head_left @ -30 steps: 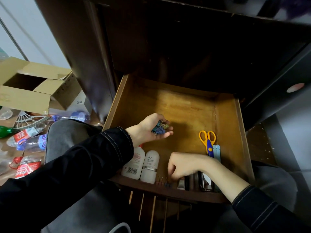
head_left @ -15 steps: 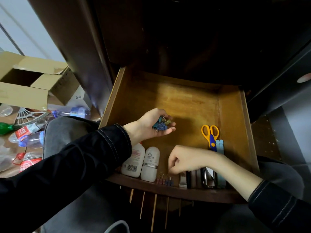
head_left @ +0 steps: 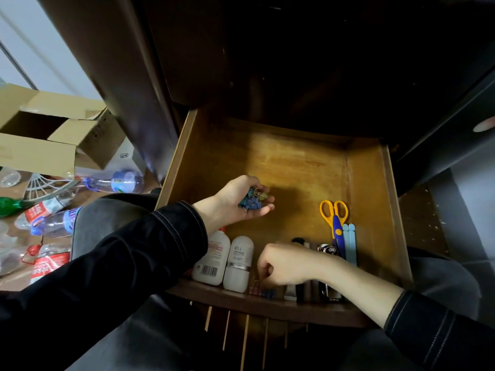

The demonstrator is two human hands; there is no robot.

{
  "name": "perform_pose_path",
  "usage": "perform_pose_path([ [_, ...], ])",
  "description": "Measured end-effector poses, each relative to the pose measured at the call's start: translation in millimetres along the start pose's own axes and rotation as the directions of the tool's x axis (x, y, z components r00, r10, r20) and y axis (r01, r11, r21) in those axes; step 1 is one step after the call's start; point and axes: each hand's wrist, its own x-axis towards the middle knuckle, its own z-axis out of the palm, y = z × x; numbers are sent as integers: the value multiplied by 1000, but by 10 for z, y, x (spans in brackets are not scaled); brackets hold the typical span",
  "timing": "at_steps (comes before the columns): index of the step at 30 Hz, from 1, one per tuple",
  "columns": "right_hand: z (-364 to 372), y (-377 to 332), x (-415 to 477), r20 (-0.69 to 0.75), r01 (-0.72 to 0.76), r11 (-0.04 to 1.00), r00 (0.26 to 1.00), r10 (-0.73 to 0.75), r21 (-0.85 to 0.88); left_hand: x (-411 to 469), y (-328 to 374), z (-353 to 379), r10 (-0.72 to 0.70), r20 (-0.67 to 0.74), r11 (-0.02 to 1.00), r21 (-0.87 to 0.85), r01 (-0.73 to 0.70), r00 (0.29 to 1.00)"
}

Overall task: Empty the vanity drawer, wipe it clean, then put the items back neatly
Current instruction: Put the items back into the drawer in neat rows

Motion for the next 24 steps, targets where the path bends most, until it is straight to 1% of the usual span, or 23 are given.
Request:
perform_pose_path([
  [7, 6, 2, 39, -29, 1, 1000, 1000, -1, 9, -16, 23, 15, -1, 33, 1000, -4, 1, 999],
  [13, 12, -13, 49, -56, 40, 999, 998, -39, 14, -15, 13, 13, -4, 44, 1000, -2, 4, 999],
  [20, -2, 7, 44, -47, 52, 998, 997, -53, -32, -11, 1, 11, -5, 32, 1000, 15, 4, 999],
  [24, 7, 28, 34, -44, 48, 999, 998, -47, 23, 4, -1, 13, -8, 27, 1000, 2, 8, 1000],
])
